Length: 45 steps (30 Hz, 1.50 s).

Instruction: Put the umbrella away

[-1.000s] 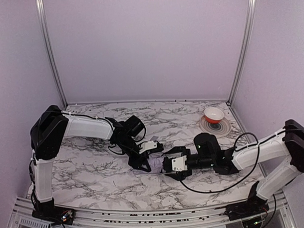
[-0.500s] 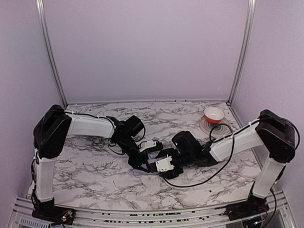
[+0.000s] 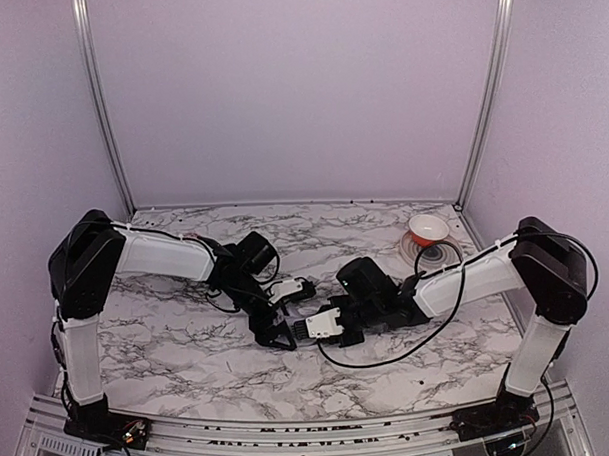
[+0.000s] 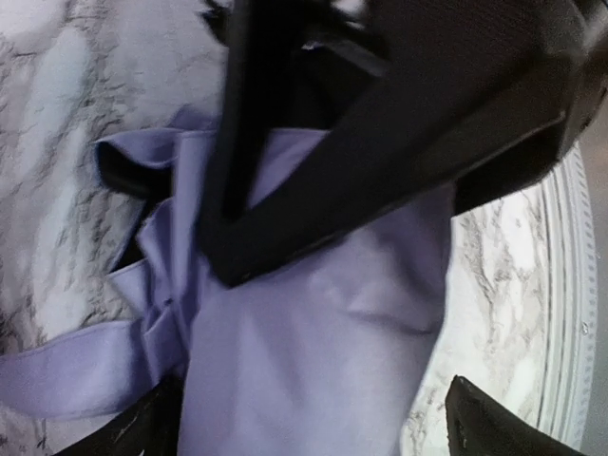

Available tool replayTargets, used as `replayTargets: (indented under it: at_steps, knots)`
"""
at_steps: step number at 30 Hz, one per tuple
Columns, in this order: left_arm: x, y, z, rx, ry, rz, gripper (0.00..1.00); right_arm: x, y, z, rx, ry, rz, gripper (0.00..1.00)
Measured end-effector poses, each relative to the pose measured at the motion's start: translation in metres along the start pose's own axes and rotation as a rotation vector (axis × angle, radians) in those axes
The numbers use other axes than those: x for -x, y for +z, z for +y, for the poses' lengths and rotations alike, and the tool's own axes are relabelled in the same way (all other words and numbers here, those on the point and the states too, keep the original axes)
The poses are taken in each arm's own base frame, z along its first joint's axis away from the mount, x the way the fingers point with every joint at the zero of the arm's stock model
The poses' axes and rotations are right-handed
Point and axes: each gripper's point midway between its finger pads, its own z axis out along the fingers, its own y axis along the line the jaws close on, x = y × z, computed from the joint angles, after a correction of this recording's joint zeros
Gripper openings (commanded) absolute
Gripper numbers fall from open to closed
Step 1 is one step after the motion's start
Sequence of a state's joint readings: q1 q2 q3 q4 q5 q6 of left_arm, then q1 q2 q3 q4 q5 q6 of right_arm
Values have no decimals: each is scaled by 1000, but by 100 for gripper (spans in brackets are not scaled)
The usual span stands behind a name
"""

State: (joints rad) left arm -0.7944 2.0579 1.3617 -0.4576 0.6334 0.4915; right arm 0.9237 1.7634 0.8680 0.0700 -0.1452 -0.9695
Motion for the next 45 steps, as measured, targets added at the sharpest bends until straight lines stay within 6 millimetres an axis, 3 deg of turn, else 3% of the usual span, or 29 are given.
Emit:
replayTargets:
  at_steps: [3,6,10,15,19,25,28,36,45]
  knots:
    - [-13,-15,19,148,-31,-45,99,0,0,1,10,16,5,22]
    - [-27,-33,23,256,-34,-109,99,0,0,1,25,44,11,23]
    - [-28,-66,12,395,67,-230,98,2,2,1,75,93,12,23]
    - [-17,-91,-11,491,247,-344,80,4,7,1,162,173,-11,24]
    - [-10,-77,-36,517,413,-325,80,3,9,-2,224,240,-30,24]
    - [-6,-55,-52,620,626,-215,95,2,12,-4,318,323,-80,24]
    - [-8,-41,-47,666,696,-133,99,2,13,-5,377,372,-101,24]
    - [-11,-23,-10,762,728,33,99,5,12,2,493,444,-132,25]
    - [-4,-13,4,735,694,113,84,10,9,12,583,504,-155,29]
